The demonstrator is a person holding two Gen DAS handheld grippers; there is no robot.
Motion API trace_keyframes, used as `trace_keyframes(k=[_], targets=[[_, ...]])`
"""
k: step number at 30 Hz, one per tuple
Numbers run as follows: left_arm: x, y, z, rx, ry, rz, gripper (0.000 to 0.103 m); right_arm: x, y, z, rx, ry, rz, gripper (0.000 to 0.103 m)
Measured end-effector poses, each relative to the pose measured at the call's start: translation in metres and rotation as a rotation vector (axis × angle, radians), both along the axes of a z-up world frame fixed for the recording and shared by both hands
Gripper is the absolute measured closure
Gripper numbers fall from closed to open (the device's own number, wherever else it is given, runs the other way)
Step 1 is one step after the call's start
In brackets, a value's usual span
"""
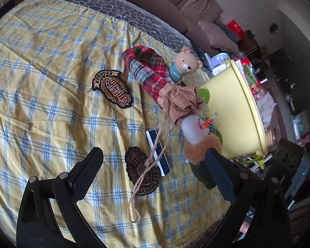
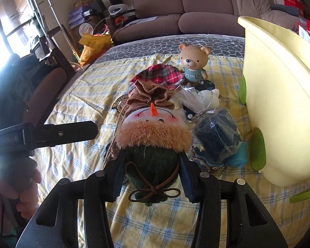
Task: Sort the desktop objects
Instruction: 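Close the right gripper on the snowman plush and lift it, then carry the snowman plush with the right gripper over the yellow tub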
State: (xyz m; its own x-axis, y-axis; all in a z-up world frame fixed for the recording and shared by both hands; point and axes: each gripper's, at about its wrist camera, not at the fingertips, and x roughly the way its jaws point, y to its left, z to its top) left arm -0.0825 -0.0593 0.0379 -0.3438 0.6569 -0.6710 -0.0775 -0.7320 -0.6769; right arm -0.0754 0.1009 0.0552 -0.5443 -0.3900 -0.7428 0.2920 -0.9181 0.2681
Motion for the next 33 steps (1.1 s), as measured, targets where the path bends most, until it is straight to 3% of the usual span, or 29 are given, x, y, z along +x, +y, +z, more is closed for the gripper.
trace_keyframes(k=[3, 10, 13, 17, 19, 23, 28, 33], targets=[[-0.003, -0.006, -0.006, 0.109, -0.039, 0.014, 0.004, 0.005, 0.001, 0.008, -0.081, -0.004, 0.029, 0.056], [-0.009, -0.015, -0.02, 0.152, -0.1, 0.059, 0.007, 0.024, -0.019, 0.011, -0.092, -0.007, 0.175, 0.056], [-0.012, -0.017, -0.026, 0.182, -0.117, 0.072, 0.02, 0.032, -0.027, 0.013, -0.088, 0.008, 0.236, 0.056], [-0.015, -0.014, -0.025, 0.182, -0.103, 0.064, 0.047, 0.039, -0.033, 0.014, -0.071, 0.026, 0.292, 0.056], [-0.015, -0.011, -0.02, 0.164, -0.077, 0.063, 0.05, 0.042, -0.034, 0.014, -0.053, 0.03, 0.302, 0.056], [-0.01, -0.006, 0.002, 0.156, 0.004, 0.039, 0.057, 0.045, -0.031, 0.021, -0.037, 0.059, 0.296, 0.056], [0.0, 0.0, 0.051, 0.133, 0.14, 0.003, 0.06, 0.05, -0.017, 0.054, -0.06, 0.131, 0.275, 0.056], [-0.002, 0.024, 0.104, 0.098, 0.193, -0.052, 0.06, 0.062, -0.008, 0.09, -0.047, 0.217, 0.254, 0.056]])
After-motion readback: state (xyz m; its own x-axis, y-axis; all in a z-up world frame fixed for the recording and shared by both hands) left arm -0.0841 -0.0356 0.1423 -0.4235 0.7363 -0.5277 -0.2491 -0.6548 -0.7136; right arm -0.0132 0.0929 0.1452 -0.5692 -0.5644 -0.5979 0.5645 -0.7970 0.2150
